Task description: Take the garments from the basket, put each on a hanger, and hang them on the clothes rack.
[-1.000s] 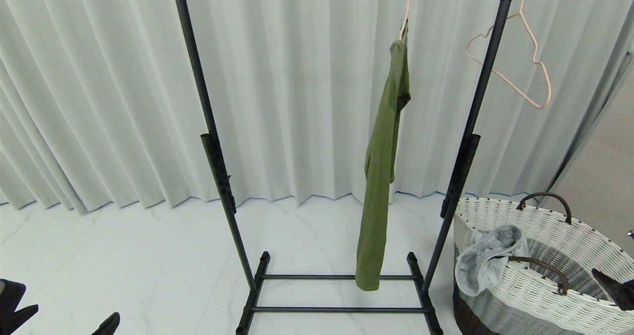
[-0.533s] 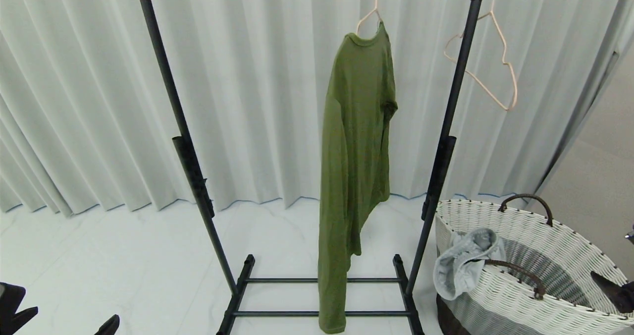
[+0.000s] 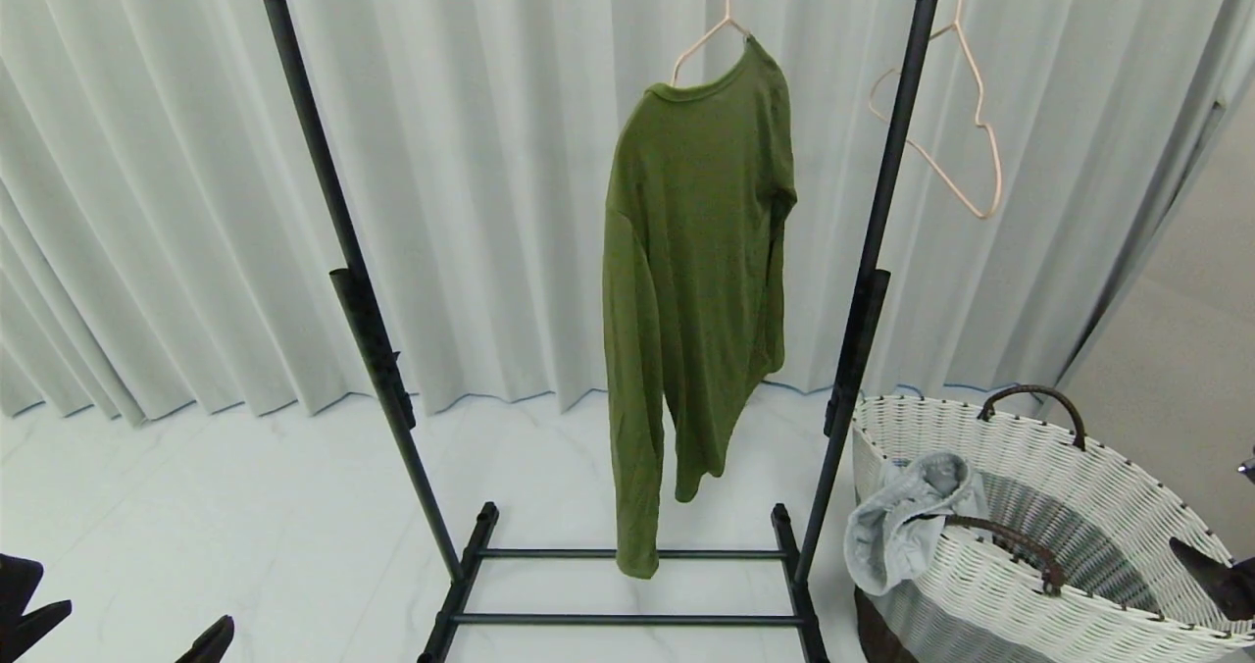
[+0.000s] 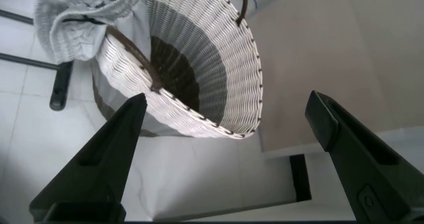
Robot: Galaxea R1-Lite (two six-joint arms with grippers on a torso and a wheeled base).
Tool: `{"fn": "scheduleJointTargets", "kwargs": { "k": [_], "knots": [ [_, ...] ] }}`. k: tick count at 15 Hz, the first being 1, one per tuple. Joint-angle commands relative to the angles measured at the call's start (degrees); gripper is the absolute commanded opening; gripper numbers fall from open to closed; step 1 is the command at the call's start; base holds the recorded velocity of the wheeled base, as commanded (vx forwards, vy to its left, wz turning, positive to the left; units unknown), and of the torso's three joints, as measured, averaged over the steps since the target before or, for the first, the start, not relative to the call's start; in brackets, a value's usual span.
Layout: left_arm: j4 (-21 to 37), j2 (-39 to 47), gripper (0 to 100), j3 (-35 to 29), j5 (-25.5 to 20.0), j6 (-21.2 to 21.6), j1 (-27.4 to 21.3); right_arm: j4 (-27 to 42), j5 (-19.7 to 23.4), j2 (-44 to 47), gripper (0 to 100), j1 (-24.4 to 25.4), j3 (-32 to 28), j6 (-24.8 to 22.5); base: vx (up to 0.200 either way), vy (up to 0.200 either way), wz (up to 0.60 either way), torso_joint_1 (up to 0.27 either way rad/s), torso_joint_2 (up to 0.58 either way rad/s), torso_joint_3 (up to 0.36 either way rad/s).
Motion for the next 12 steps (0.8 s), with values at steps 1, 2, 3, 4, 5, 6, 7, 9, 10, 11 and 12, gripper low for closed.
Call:
{"fn": "scheduleJointTargets", "kwargs": {
  "k": [1, 2, 3, 4, 5, 6, 7, 9, 10, 11, 12],
  "knots": [
    [-0.04, 0.19, 100, -0.63, 0.01, -0.03, -0.06, -0.05, -0.01, 0.03, 100, -0.06, -0.08, 0.0, 0.2, 0.0, 0.0, 0.002, 0.0, 0.007],
    [-0.04, 0.19, 100, -0.63, 0.01, -0.12, -0.06, -0.05, -0.01, 0.03, 100, -0.06, -0.08, 0.0, 0.2, 0.0, 0.0, 0.002, 0.0, -0.002],
    [-0.04, 0.19, 100, -0.63, 0.01, -0.12, -0.06, -0.05, -0.01, 0.03, 100, -0.06, -0.08, 0.0, 0.2, 0.0, 0.0, -0.007, 0.0, -0.002],
    [-0.04, 0.1, 100, -0.55, 0.01, -0.03, 0.03, 0.04, -0.01, 0.12, 100, -0.06, 0.01, 0.0, 0.2, 0.0, 0.0, -0.002, 0.0, 0.012],
    [-0.04, 0.19, 100, -0.63, 0.01, 0.06, -0.06, 0.04, -0.01, 0.21, 100, -0.06, 0.01, 0.0, 0.2, 0.0, 0.0, 0.007, -0.01, 0.002],
    [-0.04, 0.37, 100, -0.81, 0.01, 0.15, -0.14, 0.04, -0.01, 0.56, 100, -0.06, 0.01, 0.0, 0.2, 0.0, 0.0, 0.002, 0.0, 0.002],
    [-0.04, 0.54, 100, -0.99, 0.01, 0.15, -0.14, 0.04, -0.01, 0.82, 100, -0.06, 0.01, 0.0, 0.2, 0.0, 0.0, 0.002, 0.0, 0.002],
    [-0.04, 0.98, 100, -1.69, 0.01, 0.15, -0.23, 0.12, -0.01, 2.05, 100, -0.06, 0.1, 0.08, 0.2, 0.0, 0.0, 0.002, 0.0, 0.002],
    [-0.04, 1.33, 100, -1.95, 0.01, 0.15, -0.23, 0.12, -0.01, 2.41, 100, -0.06, 0.1, 0.08, 0.2, 0.0, 0.0, 0.002, 0.0, -0.002],
    [-0.04, 2.3, 100, -2.83, 0.01, 0.15, -0.23, 0.3, -0.01, 3.99, 100, -0.06, 0.18, 0.08, 0.2, 0.0, 0.0, 0.002, 0.01, 0.002],
    [-0.04, 3.0, 100, -3.09, 0.01, 0.15, -0.23, 0.39, -0.01, 5.48, 100, -0.06, 0.18, 0.26, 0.2, 0.0, 0.0, 0.002, 0.0, -0.002]
  ]
}}
